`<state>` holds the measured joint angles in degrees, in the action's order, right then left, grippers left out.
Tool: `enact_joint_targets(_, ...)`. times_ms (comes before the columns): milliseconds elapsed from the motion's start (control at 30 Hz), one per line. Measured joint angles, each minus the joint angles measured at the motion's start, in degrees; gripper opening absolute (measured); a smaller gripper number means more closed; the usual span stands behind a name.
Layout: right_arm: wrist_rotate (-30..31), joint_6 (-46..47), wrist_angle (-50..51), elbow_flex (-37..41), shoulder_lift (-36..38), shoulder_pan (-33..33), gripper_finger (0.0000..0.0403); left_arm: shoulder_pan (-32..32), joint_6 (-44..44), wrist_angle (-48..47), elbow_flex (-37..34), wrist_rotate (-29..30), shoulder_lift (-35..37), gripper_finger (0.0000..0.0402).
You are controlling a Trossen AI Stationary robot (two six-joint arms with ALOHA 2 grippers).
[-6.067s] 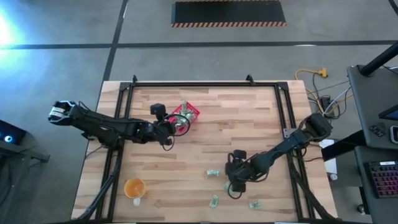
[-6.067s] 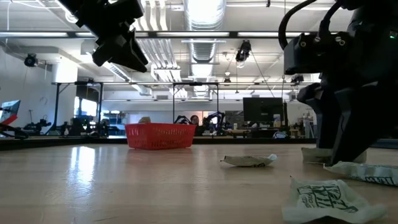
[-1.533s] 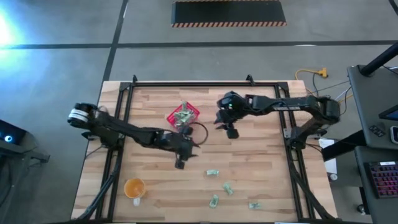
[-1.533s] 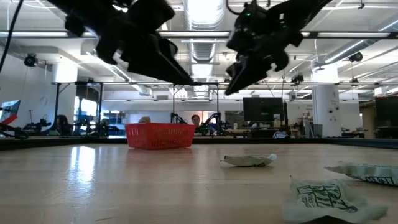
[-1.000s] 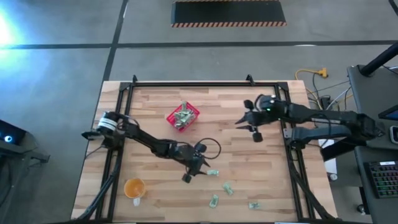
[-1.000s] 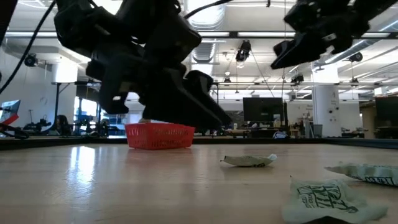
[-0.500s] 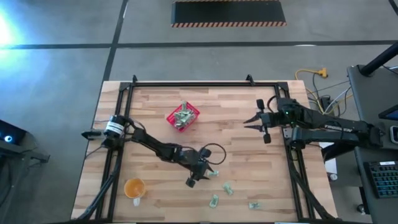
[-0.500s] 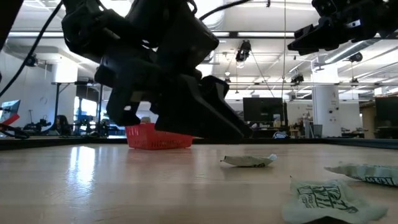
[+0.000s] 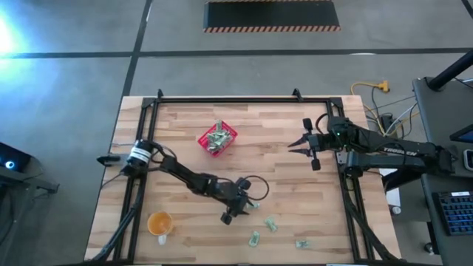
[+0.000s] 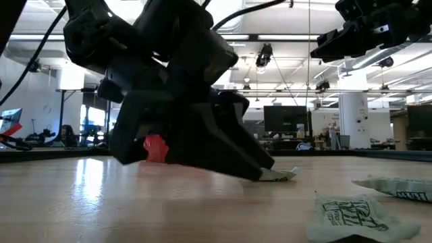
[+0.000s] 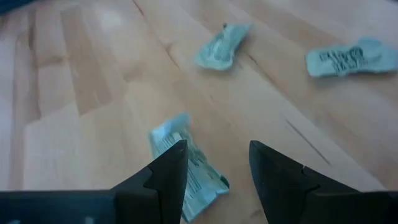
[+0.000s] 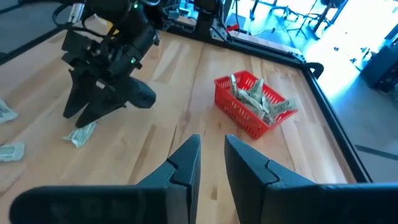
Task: Pick and place Stevia / Truvia into bins
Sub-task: Put the white stevia packet into the red bin
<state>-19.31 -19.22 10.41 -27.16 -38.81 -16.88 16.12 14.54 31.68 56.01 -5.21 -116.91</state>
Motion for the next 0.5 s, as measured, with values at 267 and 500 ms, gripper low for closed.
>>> enact_joint_targets(267, 0.0, 0.0, -0.1, 0.0, 0.0, 0.0, 0.0064, 0.0, 1.2, -0.2, 0.7, 3.2, -1.0, 0.0155)
enact_joint_targets(500, 0.0, 0.0, -0.1, 0.0, 0.0, 0.0, 0.0063, 0.0, 1.1, -0.8, 0.7, 6.5, -1.0, 0.0155)
